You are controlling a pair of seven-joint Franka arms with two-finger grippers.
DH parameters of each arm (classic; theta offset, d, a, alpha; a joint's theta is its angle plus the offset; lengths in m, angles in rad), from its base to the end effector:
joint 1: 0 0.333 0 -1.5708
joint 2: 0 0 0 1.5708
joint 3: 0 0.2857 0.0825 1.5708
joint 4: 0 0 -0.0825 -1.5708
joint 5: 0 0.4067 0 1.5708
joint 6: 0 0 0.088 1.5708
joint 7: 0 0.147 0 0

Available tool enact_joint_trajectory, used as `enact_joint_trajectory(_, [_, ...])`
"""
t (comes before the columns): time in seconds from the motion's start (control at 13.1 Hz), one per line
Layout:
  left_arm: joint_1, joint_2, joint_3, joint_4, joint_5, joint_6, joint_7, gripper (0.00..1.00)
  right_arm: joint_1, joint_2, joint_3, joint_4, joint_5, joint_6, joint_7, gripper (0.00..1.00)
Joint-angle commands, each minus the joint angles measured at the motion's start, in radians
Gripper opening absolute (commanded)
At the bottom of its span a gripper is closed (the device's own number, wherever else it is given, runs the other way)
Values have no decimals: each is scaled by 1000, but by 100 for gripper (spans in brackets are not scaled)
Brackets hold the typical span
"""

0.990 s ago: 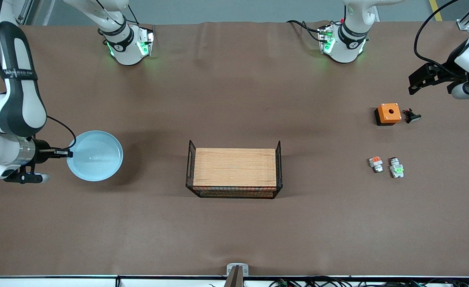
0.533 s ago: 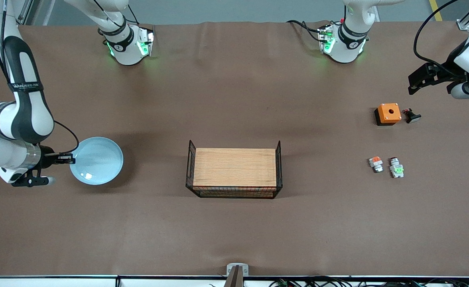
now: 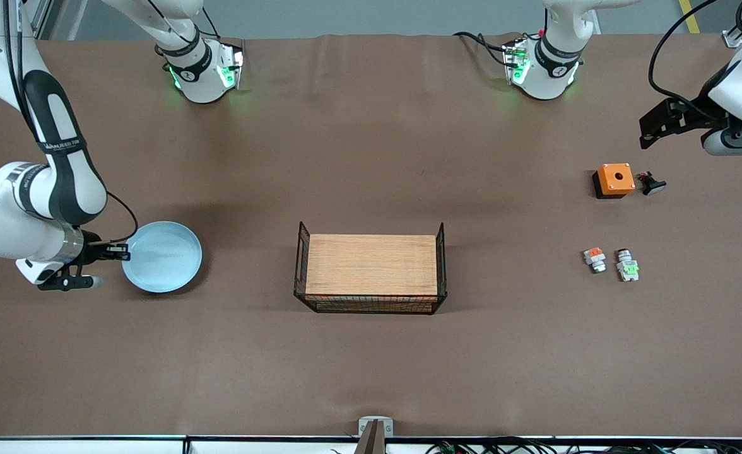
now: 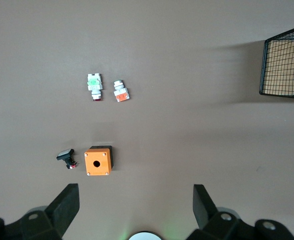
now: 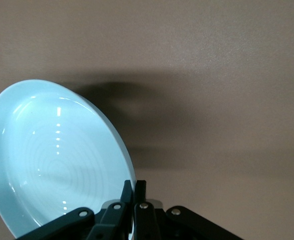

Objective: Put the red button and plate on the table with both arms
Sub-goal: 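Lower the held plate onto the table with the right gripper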

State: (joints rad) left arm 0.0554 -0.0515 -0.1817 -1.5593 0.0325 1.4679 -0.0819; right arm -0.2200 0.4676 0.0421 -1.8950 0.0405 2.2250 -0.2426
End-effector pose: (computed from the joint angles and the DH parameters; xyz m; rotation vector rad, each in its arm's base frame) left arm 0.5466 -0.0665 0.5798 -3.0947 0.0639 0.0560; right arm 0.6048 -0.1057 0.1620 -3.0581 -0.0529 0.1899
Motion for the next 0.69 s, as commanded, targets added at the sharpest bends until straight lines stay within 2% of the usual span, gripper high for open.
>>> enact_joint_trajectory(0.0, [3, -18, -4, -7, -17, -1, -7, 100, -32, 38, 19, -3, 7, 47, -21, 2])
enact_joint_trajectory(0.46, [6, -16, -4, -7, -19, -1, -7, 100, -55, 101, 19, -1, 7, 108, -21, 7])
enact_joint_trajectory(0.61, [7, -15, -4, -7, -17, 2, -7, 100, -62, 115, 19, -1, 9, 133, -21, 19])
